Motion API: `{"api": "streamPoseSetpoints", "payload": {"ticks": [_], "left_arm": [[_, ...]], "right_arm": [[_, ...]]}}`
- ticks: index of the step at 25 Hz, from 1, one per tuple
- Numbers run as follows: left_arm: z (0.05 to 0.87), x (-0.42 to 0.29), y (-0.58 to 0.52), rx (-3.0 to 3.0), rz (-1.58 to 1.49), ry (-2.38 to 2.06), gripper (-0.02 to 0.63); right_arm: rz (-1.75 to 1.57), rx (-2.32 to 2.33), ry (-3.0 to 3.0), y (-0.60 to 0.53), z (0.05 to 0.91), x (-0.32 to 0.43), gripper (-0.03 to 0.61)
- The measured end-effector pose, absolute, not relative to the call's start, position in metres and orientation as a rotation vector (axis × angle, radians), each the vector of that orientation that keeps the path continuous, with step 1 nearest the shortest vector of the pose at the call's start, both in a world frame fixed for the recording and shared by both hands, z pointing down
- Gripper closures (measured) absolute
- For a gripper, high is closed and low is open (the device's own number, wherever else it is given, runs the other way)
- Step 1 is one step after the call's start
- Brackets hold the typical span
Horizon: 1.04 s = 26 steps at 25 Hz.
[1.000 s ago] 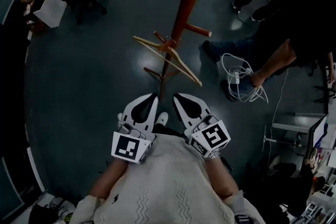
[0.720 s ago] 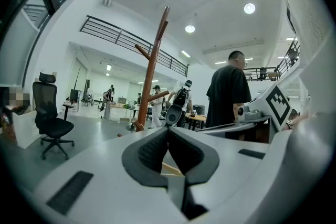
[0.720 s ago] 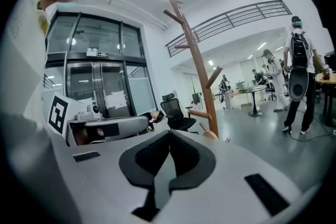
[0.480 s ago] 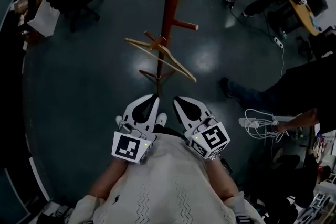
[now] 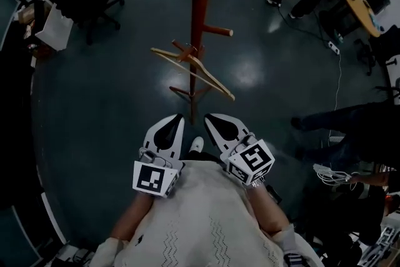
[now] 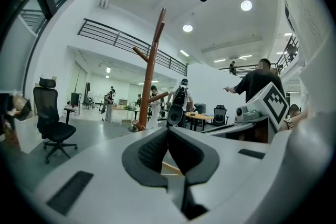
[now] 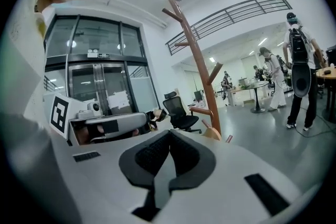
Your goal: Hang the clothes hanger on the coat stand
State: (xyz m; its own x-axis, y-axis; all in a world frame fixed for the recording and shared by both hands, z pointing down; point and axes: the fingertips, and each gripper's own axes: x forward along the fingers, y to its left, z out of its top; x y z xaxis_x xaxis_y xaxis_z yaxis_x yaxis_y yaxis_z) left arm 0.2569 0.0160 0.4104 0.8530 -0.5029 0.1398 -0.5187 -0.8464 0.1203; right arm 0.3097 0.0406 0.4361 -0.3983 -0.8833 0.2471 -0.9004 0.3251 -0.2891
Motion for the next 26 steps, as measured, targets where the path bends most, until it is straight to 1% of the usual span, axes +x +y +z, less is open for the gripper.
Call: {"api": "streamPoseSetpoints", "payload": {"ticks": [11,18,26], "left_arm": [[0.414,0.236,-0.001,2.804,0.147,-0.929,0.601],[0.418,0.24,-0.016,2.777,0.13,-0.993,0.601],[0.42,0.226,-0.043,2.74,0.144,-1.067,0.601]], "right_arm": [[0.604,1.591,-2.546,0.02,0.442,0.295,0.56],[0.624,1.531,-2.533,0.003,0.455,0.306,0.56],[0.656,1.489,-2.554,-0.022,0.46,0.303,0.56]]}}
